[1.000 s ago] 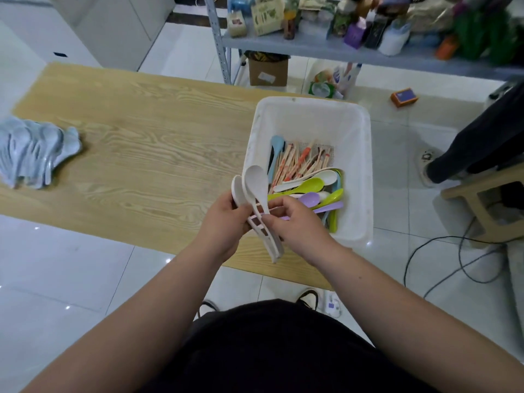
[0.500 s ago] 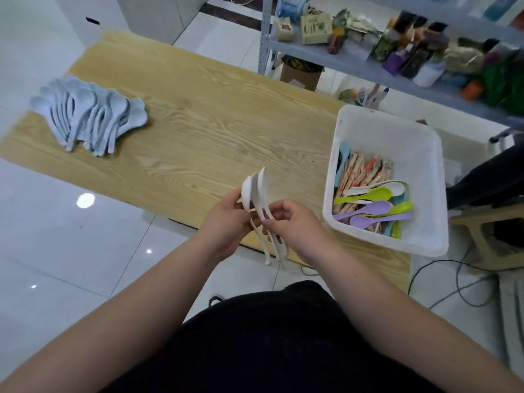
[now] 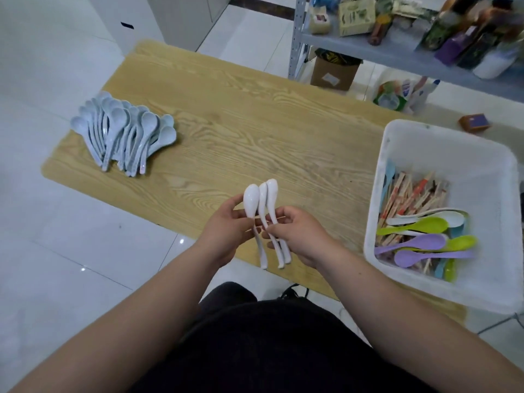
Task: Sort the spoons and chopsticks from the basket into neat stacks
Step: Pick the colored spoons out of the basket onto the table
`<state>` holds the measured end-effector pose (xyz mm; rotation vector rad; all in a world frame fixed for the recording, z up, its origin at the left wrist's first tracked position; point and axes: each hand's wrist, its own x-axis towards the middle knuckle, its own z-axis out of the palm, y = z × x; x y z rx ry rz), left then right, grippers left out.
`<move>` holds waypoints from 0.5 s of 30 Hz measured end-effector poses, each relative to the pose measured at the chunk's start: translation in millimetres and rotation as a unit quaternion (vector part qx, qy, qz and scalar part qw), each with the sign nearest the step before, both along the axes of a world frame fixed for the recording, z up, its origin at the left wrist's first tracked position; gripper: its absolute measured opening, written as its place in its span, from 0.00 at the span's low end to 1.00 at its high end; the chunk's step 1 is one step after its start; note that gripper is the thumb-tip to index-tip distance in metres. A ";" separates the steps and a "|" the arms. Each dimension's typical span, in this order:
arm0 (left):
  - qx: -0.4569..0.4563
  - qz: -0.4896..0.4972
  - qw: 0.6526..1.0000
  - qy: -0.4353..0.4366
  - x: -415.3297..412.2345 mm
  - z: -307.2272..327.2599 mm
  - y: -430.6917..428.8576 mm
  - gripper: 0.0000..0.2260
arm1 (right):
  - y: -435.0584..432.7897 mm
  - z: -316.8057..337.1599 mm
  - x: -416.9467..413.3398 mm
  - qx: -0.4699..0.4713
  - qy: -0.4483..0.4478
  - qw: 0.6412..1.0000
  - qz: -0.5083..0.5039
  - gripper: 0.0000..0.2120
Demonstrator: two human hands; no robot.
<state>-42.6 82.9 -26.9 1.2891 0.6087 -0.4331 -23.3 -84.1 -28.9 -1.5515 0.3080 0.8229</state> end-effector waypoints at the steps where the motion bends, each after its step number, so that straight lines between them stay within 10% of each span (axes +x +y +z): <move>1: 0.001 0.005 1.000 0.002 4.8 -2.1 5.0 0.27 | 5.2 -2.1 6.2 0.007 0.002 1.000 0.004 0.08; 15: 0.109 -0.018 0.991 0.077 96.8 -71.8 139.0 0.23 | 120.3 -61.9 95.3 -0.180 -0.005 0.983 -0.022 0.09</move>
